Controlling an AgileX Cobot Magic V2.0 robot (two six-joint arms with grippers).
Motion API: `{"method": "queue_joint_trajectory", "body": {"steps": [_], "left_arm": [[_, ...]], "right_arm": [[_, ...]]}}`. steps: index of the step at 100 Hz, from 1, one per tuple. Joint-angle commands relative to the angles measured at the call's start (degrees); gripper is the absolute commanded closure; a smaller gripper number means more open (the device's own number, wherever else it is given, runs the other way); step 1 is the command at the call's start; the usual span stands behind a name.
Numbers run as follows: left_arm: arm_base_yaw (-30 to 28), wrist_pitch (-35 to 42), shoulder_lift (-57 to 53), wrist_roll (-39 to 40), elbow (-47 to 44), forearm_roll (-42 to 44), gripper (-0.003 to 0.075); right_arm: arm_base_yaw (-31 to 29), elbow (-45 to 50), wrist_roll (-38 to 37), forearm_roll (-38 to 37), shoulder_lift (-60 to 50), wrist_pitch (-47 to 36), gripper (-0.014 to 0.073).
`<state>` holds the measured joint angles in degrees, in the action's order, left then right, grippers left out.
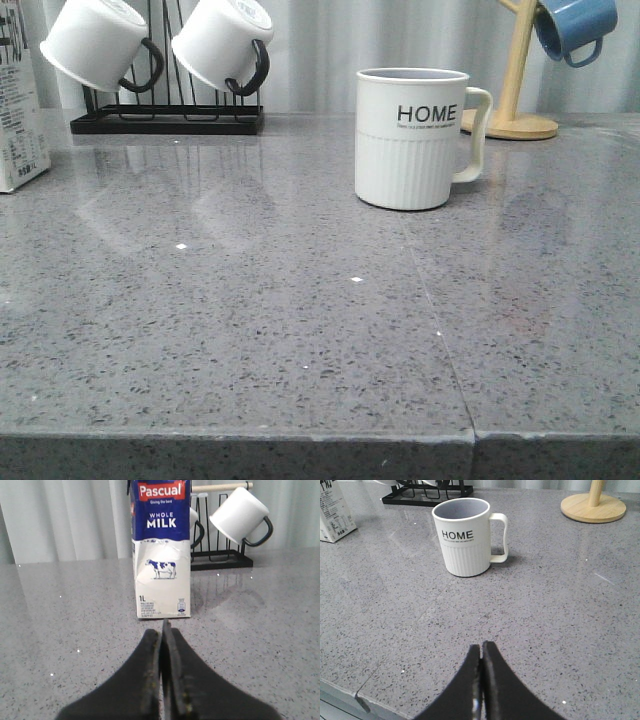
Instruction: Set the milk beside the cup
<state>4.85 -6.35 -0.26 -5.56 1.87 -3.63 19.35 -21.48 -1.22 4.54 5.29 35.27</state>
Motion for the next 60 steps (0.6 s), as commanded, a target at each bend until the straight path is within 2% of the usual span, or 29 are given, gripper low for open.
{"method": "queue_joint_trajectory", "body": {"steps": [1,25,45,50,55,60], "left_arm": [[-0.2,-0.4,-0.9,0.0,5.7,-0.3,0.0741],[-0.2,-13.5,10.9,0.0,19.5,-0.3,0.0741],[-0.2,-14.5,25.7,0.0,27.7,-0.3,0.0734],[-0.2,-13.7,28.8,0.0,29.0,-0.3,0.0699],[-0.2,-12.1,31.8,0.0,30.1,-0.3,0.0627],[-0.2,-10.0,34.5,0.0,30.8,-0.3,0.0497]], "right_arm": [[-0.2,-1.4,0.2,-0.2,0.7,-3.5,0.0659],[-0.2,-1.4,0.2,-0.2,0.7,-3.5,0.0659],[-0.2,-1.4,0.2,-0.2,0.7,-3.5,0.0659],[-0.2,-1.4,0.2,-0.2,0.7,-3.5,0.0659],[-0.2,-1.4,0.2,-0.2,0.7,-3.5,0.0659],[-0.2,-1.4,0.2,-0.2,0.7,-3.5,0.0659]]}}
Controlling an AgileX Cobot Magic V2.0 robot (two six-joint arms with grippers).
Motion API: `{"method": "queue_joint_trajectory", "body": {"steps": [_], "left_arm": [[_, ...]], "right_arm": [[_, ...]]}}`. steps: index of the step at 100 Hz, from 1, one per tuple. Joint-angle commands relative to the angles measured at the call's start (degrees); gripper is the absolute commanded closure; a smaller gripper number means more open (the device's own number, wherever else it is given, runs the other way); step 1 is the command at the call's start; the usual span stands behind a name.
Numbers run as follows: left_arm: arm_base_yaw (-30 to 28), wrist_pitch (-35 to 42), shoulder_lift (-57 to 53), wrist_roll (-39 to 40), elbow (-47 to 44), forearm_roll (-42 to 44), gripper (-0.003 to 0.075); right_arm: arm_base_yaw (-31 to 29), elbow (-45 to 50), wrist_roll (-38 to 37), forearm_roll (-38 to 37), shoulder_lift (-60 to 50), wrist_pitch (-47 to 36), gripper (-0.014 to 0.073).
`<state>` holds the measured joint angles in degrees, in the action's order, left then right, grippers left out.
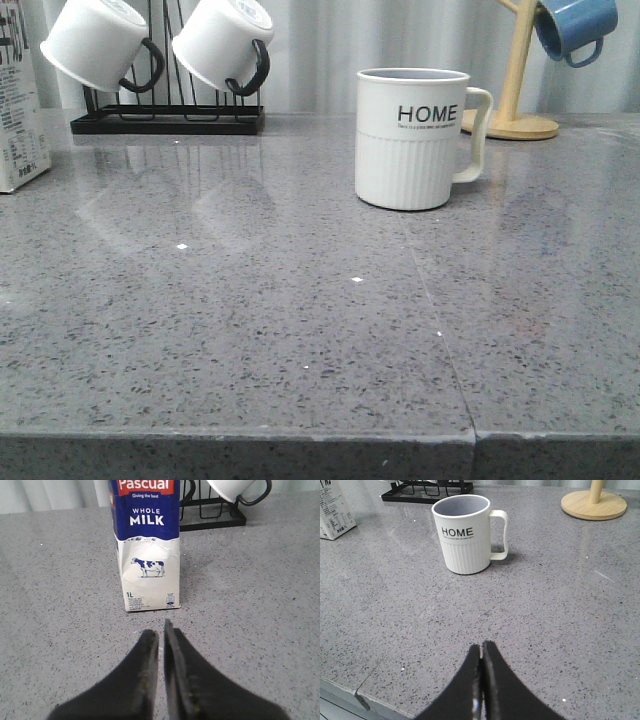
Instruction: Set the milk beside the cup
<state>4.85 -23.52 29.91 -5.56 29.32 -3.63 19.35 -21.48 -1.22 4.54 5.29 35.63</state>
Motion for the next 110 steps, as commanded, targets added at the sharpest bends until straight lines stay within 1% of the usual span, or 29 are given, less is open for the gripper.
{"method": "queue_joint_trajectory", "body": {"steps": [1,2,3,4,5,6,7,9,10,11,12,14,17,20,23,33,51,74,91,110], "left_arm": [[-0.2,7.5,5.1,0.0,3.3,-0.3,0.0477],[-0.2,8.4,5.5,0.0,3.4,-0.3,0.0458],[-0.2,8.8,6.1,0.0,3.4,-0.3,0.0416],[-0.2,9.3,6.4,0.0,3.4,-0.2,0.0395],[-0.2,10.1,6.7,0.0,3.4,-0.1,0.035],[-0.2,10.6,7.3,0.0,3.4,0.0,0.0328],[-0.2,11.4,7.6,0.0,3.4,0.2,0.0284],[-0.2,12.7,8.5,0.0,3.4,0.8,0.0242],[-0.2,13.1,9.1,0.0,3.4,1.3,0.0202],[-0.2,13.5,9.3,0.0,3.4,1.4,0.0183],[-0.2,14.4,9.6,0.0,3.4,1.6,0.0148],[-0.2,15.6,10.4,0.0,3.4,1.7,0.01],[-0.2,17.3,11.5,0.0,3.4,1.7,0.005],[-0.2,19.2,12.4,0.0,3.4,1.7,0.002],[-0.2,21.3,13.4,0.0,3.4,1.2,0.0019],[-0.2,26.9,16.4,0.1,3.5,0.6,0.006],[-0.2,32.7,21.7,0.1,5.2,-2.5,0.0063],[0.9,34.2,28.9,0.1,9.5,-3.1,0.0063],[1.0,38.1,33.9,0.1,12.0,-3.1,0.0063],[1.0,38.4,39.3,0.1,16.5,-3.1,0.0063]], "right_arm": [[-0.2,-1.4,0.2,-0.2,0.7,-3.9,0.0659],[-0.2,-1.4,0.2,-0.2,0.7,-3.9,0.0659],[-0.2,-1.4,0.2,-0.2,0.7,-3.9,0.0659],[-0.2,-1.4,0.2,-0.2,0.7,-3.9,0.0659],[-0.2,-1.4,0.2,-0.2,0.7,-3.9,0.0659],[-0.2,-1.4,0.2,-0.2,0.7,-3.9,0.0659],[-0.2,-1.4,0.2,-0.2,0.7,-3.9,0.0659],[-0.2,-1.4,0.2,-0.2,0.7,-3.9,0.0659],[-0.2,-1.4,0.2,-0.2,0.7,-3.9,0.0659],[-0.2,-1.4,0.2,-0.2,0.7,-3.9,0.0659],[-0.2,-1.4,0.2,-0.2,0.7,-3.9,0.0659],[-0.2,-1.4,0.2,-0.2,0.7,-3.9,0.0659],[-0.2,-1.4,0.2,-0.2,0.7,-3.9,0.0659],[-0.2,-1.4,0.2,-0.2,0.7,-3.9,0.0659],[-0.2,-1.4,0.2,-0.2,0.7,-3.9,0.0659],[-0.2,-1.4,0.2,-0.2,0.7,-3.9,0.0659],[-0.2,-1.4,0.2,-0.2,0.7,-3.9,0.0659],[-0.2,-1.4,0.2,-0.2,0.7,-3.9,0.0659],[-0.2,-1.4,0.2,-0.2,0.7,-3.9,0.0659],[-0.2,-1.4,0.2,-0.2,0.7,-3.9,0.0659]]}}
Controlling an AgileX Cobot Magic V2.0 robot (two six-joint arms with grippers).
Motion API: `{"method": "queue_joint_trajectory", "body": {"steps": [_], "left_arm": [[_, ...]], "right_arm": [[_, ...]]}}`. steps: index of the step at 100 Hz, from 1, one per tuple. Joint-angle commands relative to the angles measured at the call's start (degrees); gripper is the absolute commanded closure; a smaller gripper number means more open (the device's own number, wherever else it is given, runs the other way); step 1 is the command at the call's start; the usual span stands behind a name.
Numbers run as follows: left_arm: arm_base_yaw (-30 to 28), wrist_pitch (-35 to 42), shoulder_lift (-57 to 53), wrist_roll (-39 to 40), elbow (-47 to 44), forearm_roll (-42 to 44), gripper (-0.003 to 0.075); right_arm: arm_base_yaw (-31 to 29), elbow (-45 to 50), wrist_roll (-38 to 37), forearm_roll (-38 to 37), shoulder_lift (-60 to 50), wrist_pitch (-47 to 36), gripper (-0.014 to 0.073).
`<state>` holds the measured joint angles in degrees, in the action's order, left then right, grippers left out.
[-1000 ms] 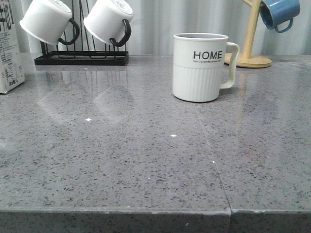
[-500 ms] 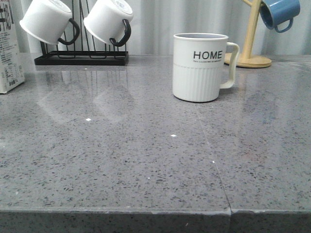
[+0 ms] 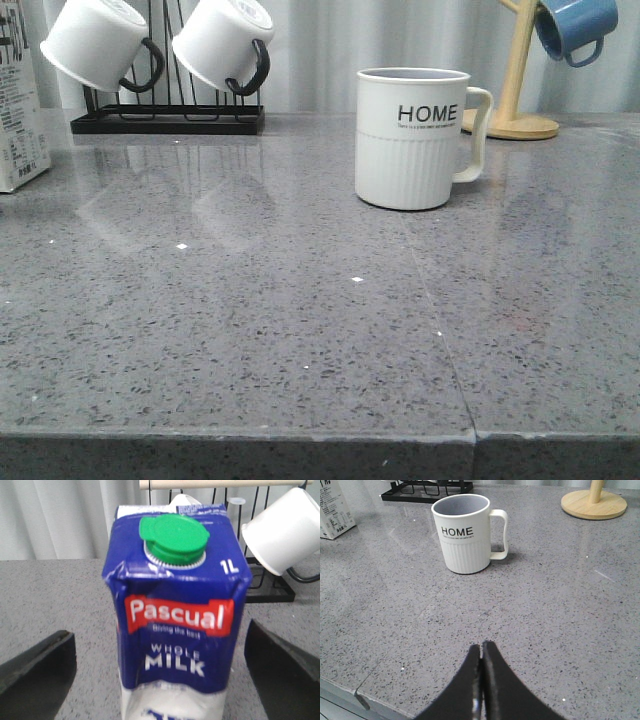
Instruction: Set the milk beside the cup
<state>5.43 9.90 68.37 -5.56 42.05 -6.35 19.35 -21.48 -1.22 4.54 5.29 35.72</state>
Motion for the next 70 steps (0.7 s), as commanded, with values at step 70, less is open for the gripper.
{"method": "queue_joint_trajectory", "body": {"steps": [70], "left_arm": [[1.0,5.4,5.3,0.1,8.2,-0.6,0.0302]], "right_arm": [[-0.2,-1.4,0.2,-0.2,0.7,-4.0,0.0659]]}}
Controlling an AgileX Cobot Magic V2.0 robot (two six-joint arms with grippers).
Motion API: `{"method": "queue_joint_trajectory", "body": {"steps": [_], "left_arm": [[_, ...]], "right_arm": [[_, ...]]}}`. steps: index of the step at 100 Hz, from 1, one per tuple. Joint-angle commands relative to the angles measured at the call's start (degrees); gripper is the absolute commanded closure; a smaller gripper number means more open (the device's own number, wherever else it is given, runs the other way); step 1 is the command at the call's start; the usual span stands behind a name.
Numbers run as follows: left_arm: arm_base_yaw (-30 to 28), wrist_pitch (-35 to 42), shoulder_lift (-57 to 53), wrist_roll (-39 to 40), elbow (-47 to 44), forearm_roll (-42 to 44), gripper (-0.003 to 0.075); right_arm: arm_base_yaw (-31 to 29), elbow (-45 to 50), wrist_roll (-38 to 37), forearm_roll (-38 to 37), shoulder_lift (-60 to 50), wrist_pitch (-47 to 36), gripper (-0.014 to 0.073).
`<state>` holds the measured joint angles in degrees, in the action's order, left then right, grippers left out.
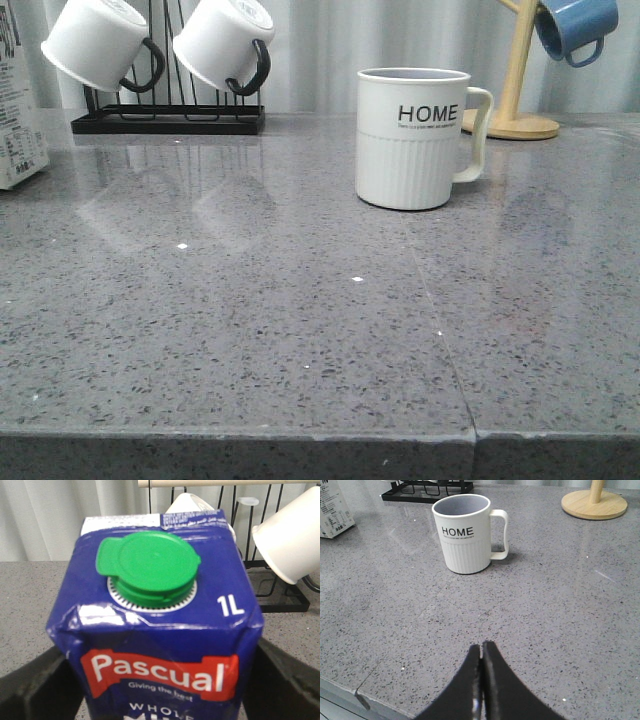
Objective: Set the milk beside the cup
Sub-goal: 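Lift the Pascual milk carton with the left gripper toward the mug, then lower the milk carton beside the mug and open the left gripper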
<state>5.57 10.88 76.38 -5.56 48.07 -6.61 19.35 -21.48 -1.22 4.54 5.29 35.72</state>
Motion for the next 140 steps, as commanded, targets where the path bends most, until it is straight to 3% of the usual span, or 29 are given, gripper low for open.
{"method": "queue_joint_trajectory", "body": {"steps": [1,33,62,105,140], "left_arm": [[0.9,4.5,-2.8,0.1,2.2,-0.4,0.0304],[12.3,5.5,-6.3,0.1,2.2,-0.5,0.0312],[23.1,5.6,0.2,0.1,7.2,-0.5,0.0312],[30.6,5.6,9.9,0.1,15.6,-1.4,0.0312],[32.3,5.6,11.3,0.1,15.9,-1.4,0.0307]], "right_arm": [[-0.2,-1.4,0.2,-0.2,0.7,-4.0,0.0659],[-0.2,-1.4,0.2,-0.2,0.7,-3.9,0.0659],[-0.2,-1.4,0.2,-0.2,0.7,-3.9,0.0659],[-0.2,-1.4,0.2,-0.2,0.7,-3.9,0.0659],[-0.2,-1.4,0.2,-0.2,0.7,-3.9,0.0659]]}}
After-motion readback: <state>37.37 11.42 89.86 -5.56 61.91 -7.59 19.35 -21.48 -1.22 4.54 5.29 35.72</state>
